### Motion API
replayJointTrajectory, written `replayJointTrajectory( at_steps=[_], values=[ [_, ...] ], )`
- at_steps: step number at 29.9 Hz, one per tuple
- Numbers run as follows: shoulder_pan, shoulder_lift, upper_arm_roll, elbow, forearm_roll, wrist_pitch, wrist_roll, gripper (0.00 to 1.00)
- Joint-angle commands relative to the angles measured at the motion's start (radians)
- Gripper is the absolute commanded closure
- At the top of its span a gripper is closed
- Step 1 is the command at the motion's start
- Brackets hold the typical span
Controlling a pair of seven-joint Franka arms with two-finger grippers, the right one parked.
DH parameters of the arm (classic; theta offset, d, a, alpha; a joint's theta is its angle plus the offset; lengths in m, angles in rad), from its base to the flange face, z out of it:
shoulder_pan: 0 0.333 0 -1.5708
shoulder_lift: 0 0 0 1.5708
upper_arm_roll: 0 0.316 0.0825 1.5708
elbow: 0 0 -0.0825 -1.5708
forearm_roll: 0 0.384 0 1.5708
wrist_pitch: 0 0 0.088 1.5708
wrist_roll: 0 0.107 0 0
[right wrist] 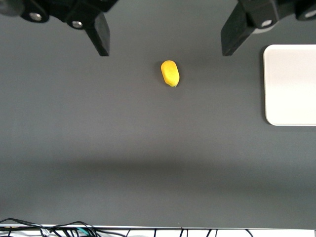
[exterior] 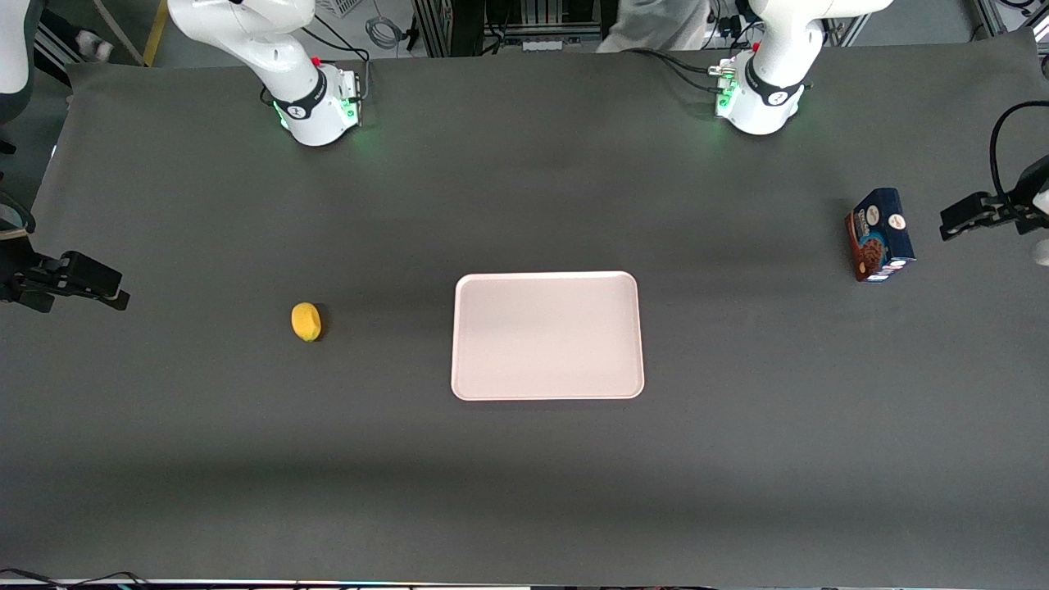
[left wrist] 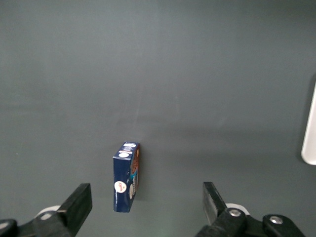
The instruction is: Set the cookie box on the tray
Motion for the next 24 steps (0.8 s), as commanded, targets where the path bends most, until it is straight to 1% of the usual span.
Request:
replayJointTrajectory(
  at_steps=[1, 3, 6, 9, 11, 15, 20, 24],
  values=[
    [0.009, -0.132, 0.016, -0.202, 0.021, 0.101, 0.037, 0.00],
    [0.011, -0.159, 0.024, -0.263, 0.031, 0.147, 0.037, 0.00],
    [0.011, -0.218, 0.076, -0.383, 0.034, 0.249, 0.038, 0.00],
    [0.012, -0.270, 0.089, -0.481, 0.061, 0.334, 0.068, 0.00],
    [0.019, -0.296, 0.093, -0.532, 0.073, 0.372, 0.089, 0.00],
    [0.037, -0.334, 0.151, -0.621, 0.075, 0.447, 0.164, 0.00],
    [0.071, -0.341, 0.193, -0.690, 0.075, 0.533, 0.239, 0.00],
    [0.081, -0.333, 0.198, -0.696, 0.075, 0.527, 0.244, 0.00]
  ],
)
